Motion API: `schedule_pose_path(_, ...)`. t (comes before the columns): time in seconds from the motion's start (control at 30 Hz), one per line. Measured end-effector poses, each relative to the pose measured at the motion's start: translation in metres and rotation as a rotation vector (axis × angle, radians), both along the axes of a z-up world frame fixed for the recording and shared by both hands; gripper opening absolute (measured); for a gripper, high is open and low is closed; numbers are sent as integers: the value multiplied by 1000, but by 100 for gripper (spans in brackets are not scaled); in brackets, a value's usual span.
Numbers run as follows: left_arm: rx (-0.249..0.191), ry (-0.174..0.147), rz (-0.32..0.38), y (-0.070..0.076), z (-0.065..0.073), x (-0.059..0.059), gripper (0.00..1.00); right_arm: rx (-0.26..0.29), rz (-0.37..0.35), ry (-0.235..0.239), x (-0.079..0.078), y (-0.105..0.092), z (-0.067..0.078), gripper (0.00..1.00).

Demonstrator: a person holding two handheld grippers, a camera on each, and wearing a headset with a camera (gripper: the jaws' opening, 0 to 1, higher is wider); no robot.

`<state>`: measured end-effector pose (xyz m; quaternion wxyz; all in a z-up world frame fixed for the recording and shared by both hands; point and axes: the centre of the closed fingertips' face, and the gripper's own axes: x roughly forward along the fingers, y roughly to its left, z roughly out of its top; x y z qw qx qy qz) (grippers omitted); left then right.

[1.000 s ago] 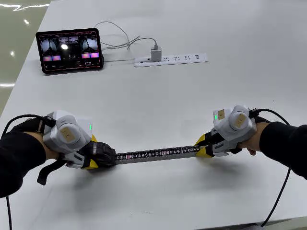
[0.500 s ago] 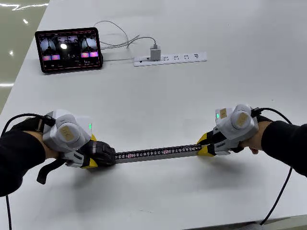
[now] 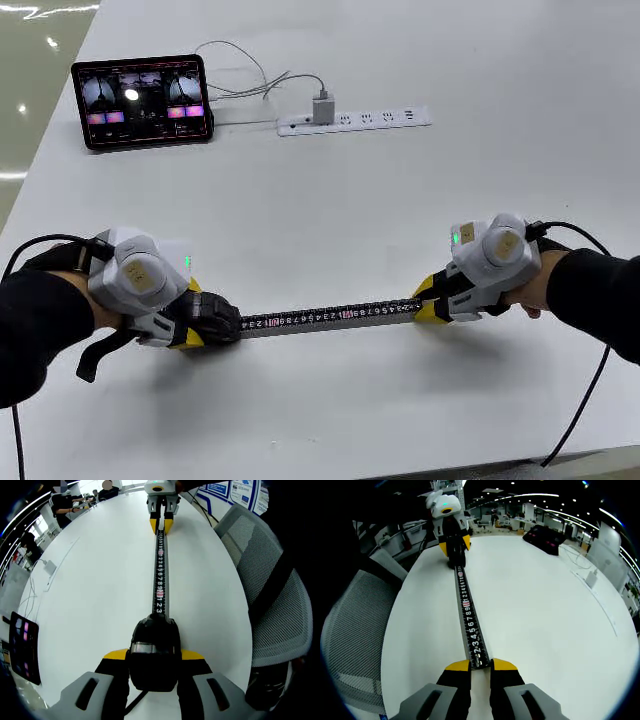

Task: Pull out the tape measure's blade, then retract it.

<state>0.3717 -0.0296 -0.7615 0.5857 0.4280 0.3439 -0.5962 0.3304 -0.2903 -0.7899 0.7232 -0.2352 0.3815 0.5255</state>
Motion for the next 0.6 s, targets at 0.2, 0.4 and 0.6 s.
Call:
schedule_pose_path(0.2, -4, 3, 7, -1, 1, 0, 31, -27, 16, 4, 0, 0, 1, 11)
schedule_pose_path(0.4, -1, -3, 1, -2, 1, 1, 32, -43, 34, -7, 1, 2, 2, 11)
schedule_pose_path(0.6, 6, -5, 2, -1, 2, 2, 32, -62, 49, -12, 2, 1, 2, 11)
